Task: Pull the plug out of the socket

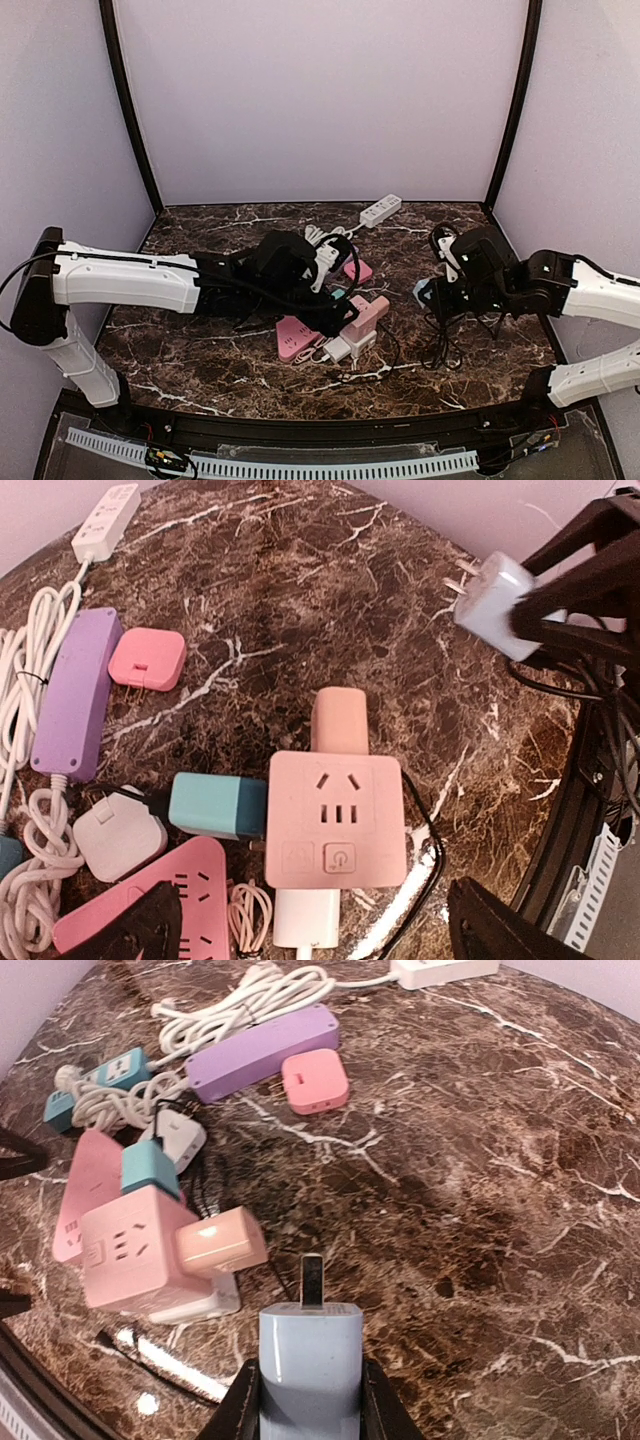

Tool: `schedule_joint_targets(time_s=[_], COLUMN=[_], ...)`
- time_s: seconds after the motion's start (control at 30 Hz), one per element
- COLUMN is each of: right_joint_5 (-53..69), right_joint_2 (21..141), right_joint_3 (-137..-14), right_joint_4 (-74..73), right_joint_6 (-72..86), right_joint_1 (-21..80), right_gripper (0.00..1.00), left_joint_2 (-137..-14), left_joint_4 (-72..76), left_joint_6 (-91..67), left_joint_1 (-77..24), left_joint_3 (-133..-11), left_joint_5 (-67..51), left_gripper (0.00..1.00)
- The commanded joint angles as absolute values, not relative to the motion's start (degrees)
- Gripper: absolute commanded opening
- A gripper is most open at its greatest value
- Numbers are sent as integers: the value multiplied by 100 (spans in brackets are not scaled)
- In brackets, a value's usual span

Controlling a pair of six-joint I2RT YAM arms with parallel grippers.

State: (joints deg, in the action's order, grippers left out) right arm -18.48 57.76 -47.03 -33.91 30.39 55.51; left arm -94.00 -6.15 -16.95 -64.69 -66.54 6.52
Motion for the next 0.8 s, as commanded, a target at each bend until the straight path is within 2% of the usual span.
schedule_joint_targets(time_s=[0.0, 0.17, 0.4, 0.77], right_joint_5=[-1758, -991, -38, 579], right_joint_2=[6080, 6464, 7492, 9383], right_joint_3=[-4924, -4757, -5035, -5739], right_joint_4=[-3099, -2044, -831, -154], right_joint_6=[2538, 1904, 1101, 893], right_joint_1=[4942, 3990, 3308, 2894], right_gripper=[0, 0, 0, 0], left_joint_2=[-8887, -8642, -8268, -8034], left_joint_4=[-1071, -1223, -1148, -994], left_joint_6=[-1842, -2103, -2508, -2823], left_joint_1=[-6375, -6078, -5681, -5428], left_joint_3=[-6644, -6551, -6019, -5534], left_joint_5=[461, 152, 13, -212], left_gripper=[93, 94, 95, 95])
